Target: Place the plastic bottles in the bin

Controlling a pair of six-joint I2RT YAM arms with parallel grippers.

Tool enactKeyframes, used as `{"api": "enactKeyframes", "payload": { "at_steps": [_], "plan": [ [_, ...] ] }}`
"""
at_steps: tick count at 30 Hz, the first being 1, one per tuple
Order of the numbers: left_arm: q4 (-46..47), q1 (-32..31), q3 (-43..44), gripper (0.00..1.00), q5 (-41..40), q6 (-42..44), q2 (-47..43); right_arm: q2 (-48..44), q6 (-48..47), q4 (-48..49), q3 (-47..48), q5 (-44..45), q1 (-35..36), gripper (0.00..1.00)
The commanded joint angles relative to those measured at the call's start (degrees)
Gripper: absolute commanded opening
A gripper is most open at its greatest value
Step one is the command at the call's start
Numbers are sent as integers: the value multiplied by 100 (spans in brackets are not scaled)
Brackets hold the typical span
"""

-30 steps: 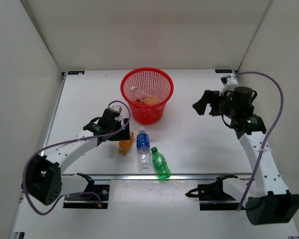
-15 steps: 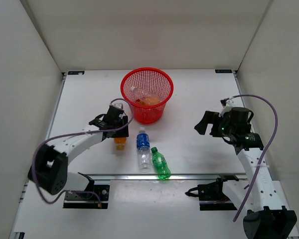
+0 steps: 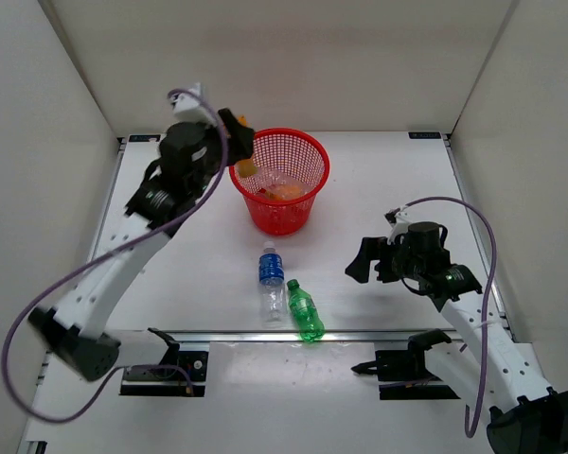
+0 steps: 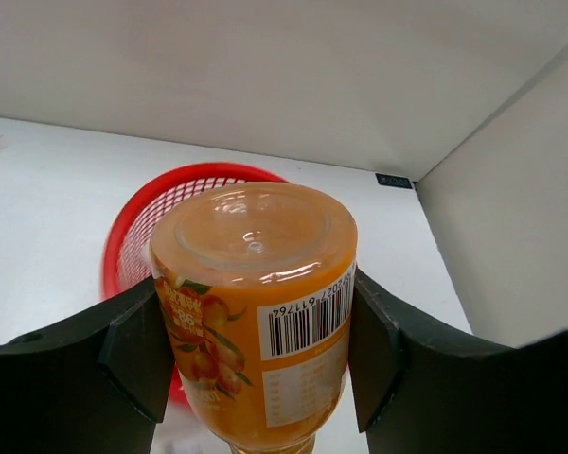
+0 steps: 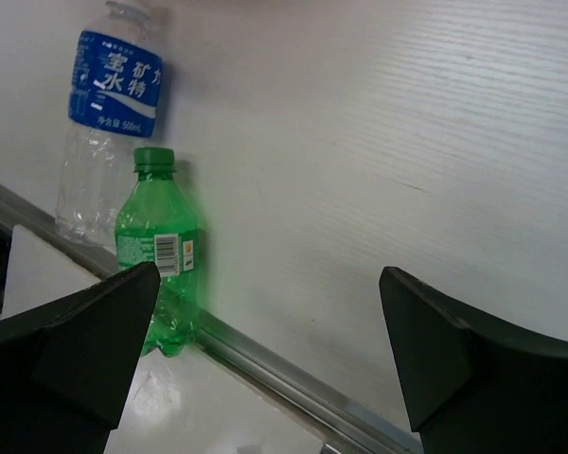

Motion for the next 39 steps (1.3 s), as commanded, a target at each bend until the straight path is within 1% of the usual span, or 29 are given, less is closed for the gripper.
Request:
{"api": "enactKeyframes", "payload": {
  "at_steps": [1,2,3,4,5,6,7,8,9,13,14,15,17,20,21,22,23,25,27,28,29,30,32,34,36,37,39],
  "plan": [
    [6,-136,615,56,45,178,1525,-162,253,390,-77,19,331,99],
    [-73,-241,949,65,-51,213,1711,-162,245,416,-103,168,480,99],
    [-117,-303,1257,71,-43,274,2026,-171,245,408,-60,248,690,99],
    [-204,-312,1399,73,-148,301,2256,-145,218,399,-7,475,893,99],
    [-362,-356,1636,77,-122,327,2502,-84,183,417,37,660,990,100],
    [-520,-322,1873,89,-18,336,2583,-31,79,443,81,671,1157,99],
    [-600,-304,1945,96,27,292,2670,65,43,443,108,679,1332,99],
    [-705,-312,2050,99,36,327,2654,162,-18,443,186,688,1430,99],
    [-671,-339,1973,99,1,345,2619,302,-36,460,239,758,1579,99],
    [-671,-471,1464,98,-131,363,1900,742,-221,785,327,820,2264,99],
    [-758,-497,1401,98,-166,319,1602,786,-239,855,371,829,2449,99],
    [-846,-497,1122,99,-184,336,1469,944,-291,900,380,872,2546,99],
    [-899,-436,585,99,-193,100,733,1164,-362,1023,415,925,2853,100],
    [-1075,-191,-765,99,9,-190,-234,1560,-406,1234,424,1048,3188,99],
    [-1249,-155,-936,99,18,-322,-551,1752,-502,1330,433,1109,3311,99],
    [-1503,-93,-1277,98,105,-349,-841,1884,-485,1392,416,1258,3355,99],
    [-1819,-23,-1558,99,106,-332,-949,2060,-537,1445,415,1294,3417,98],
    [-2146,-84,-2050,99,-86,-568,-1483,2245,-564,1646,311,1452,3566,95],
    [-2322,38,-2727,99,175,-736,-1933,2508,-573,1743,275,1400,3540,93],
    [-2376,170,-2869,98,324,-788,-2213,2597,-573,1753,292,1391,3558,92],
    [-2498,241,-3106,99,413,-850,-2302,2737,-573,1770,284,1357,3584,91],
    [-2638,381,-3308,98,379,-877,-2486,2834,-538,1822,258,1435,3610,91],
    [-2727,495,-3581,99,519,-1026,-2838,2992,-477,1884,205,1418,3654,90],
    [-2754,584,-3758,98,668,-1096,-3023,3107,-389,2173,-40,1453,3637,84],
    [-2789,593,-3908,98,783,-1140,-3085,3142,-143,2236,-173,1549,3559,81],
    [-2815,567,-3978,99,757,-1141,-3051,3160,-81,2297,-260,1532,3514,79],
    [-2772,549,-3978,99,757,-1132,-2981,3125,15,2280,-279,1584,3444,76]
  ]
}}
